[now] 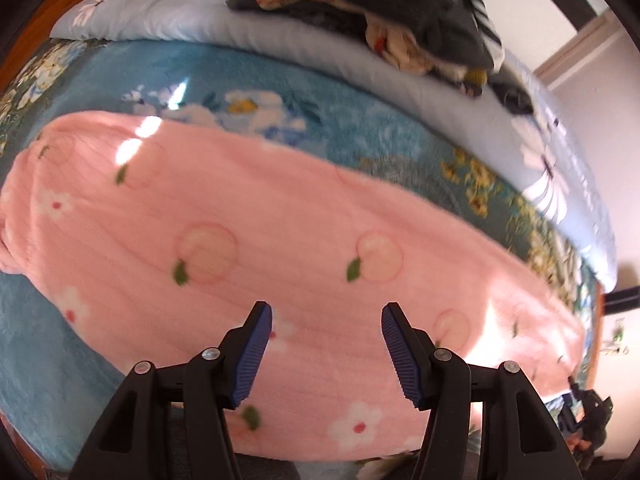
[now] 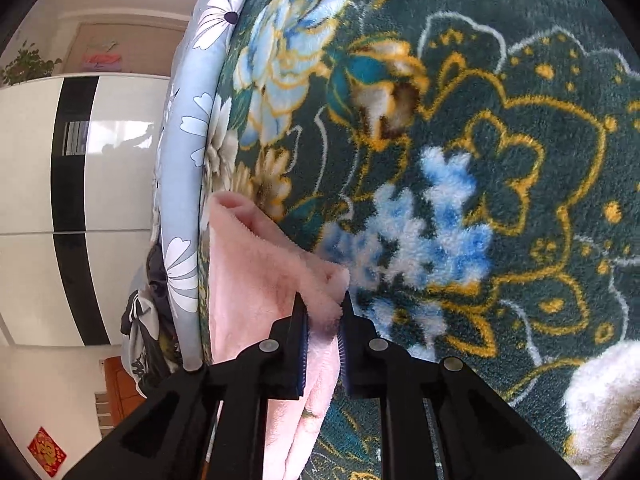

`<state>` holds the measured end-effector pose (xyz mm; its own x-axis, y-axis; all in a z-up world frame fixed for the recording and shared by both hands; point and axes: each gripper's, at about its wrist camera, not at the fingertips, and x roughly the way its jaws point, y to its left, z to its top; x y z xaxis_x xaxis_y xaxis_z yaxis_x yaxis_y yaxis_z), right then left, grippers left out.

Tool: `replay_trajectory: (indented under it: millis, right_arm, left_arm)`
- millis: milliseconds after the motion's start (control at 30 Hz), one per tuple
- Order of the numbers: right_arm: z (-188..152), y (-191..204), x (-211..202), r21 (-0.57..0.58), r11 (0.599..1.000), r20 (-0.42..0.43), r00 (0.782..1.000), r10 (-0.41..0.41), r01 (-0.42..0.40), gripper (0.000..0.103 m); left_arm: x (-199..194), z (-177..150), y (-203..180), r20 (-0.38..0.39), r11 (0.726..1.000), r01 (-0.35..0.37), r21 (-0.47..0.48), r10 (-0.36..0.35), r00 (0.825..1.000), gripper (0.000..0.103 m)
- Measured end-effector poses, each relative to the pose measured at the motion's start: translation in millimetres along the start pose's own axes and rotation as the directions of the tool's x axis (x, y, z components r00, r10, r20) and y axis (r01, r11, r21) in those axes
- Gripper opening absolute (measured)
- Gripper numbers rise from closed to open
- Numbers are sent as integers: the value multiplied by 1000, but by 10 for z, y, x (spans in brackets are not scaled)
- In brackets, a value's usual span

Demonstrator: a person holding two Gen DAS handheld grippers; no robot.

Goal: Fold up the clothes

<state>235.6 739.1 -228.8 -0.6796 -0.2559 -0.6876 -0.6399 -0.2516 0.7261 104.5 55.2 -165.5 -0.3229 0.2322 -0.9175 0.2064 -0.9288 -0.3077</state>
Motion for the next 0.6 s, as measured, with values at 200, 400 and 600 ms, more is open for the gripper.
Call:
replay_trajectory:
  millis: [200,400,600]
  right_arm:
    - [-194,800,-174,-205,979,9,1000,18,-15,13]
    - [-918,1888,10,-463,882,-100,994,43,-85,13]
    - [-1896,2608,542,-557,806,-289,957,38,-200,13]
  left_arm:
    - [-391,155,412,96,994,43,-100,-34,995,61]
    - [-542,233,831,142,981,60,-185,-34,989,61]
    - [-668,198,1237,171,954,117,-277,-70,983,61]
